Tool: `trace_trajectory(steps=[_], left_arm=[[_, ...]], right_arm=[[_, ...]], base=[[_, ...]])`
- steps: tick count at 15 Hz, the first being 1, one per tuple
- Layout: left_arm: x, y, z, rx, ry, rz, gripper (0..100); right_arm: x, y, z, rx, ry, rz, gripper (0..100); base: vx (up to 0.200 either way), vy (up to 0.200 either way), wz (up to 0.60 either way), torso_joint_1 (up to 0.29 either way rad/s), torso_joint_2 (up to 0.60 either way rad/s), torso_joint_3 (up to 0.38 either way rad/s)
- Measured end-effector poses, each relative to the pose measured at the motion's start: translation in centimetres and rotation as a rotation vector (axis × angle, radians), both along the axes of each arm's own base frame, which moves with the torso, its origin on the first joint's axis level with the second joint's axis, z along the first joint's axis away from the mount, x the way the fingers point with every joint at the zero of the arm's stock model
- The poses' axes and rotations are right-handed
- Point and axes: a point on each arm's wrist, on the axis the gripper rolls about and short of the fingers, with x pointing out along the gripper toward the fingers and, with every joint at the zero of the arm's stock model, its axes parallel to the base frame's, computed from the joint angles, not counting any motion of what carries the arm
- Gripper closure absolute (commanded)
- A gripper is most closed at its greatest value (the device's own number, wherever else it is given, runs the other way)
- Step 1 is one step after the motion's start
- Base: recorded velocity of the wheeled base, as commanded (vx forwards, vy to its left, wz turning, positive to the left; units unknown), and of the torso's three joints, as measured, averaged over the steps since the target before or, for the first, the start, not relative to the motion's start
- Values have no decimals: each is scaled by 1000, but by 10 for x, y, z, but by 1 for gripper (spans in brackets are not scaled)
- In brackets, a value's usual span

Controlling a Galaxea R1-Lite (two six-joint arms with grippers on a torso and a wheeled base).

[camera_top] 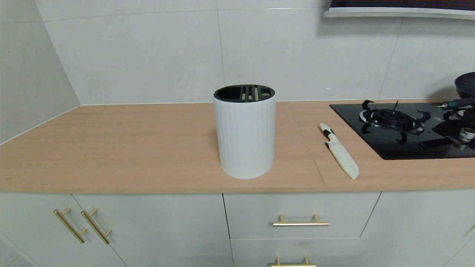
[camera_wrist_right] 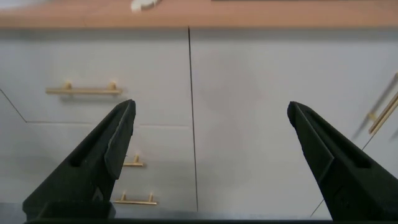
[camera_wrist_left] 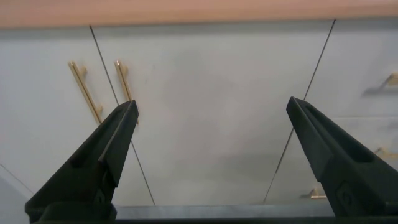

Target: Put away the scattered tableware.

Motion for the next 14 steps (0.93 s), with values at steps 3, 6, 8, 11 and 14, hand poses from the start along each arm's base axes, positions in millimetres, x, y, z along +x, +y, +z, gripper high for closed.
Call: trace_trajectory(steps=[3,6,8,11,14], left_arm=[[0,0,0,0,-1,0,0],[0,0,0,0,0,0,0],[0,0,0,0,0,0,0],[0,0,0,0,-1,0,0],[0,0,0,0,0,0,0]], right_arm=[[0,0,0,0,0,0,0],[0,0,0,0,0,0,0],[0,0,0,0,0,0,0],[0,0,0,0,0,0,0],[0,0,0,0,0,0,0]], base=[[0,0,0,211,-502,-286],[0,0,0,224,-512,-290],[0,0,0,239,-535,-300],[0,0,0,253,-553,-302],[0,0,0,268,-580,-312]])
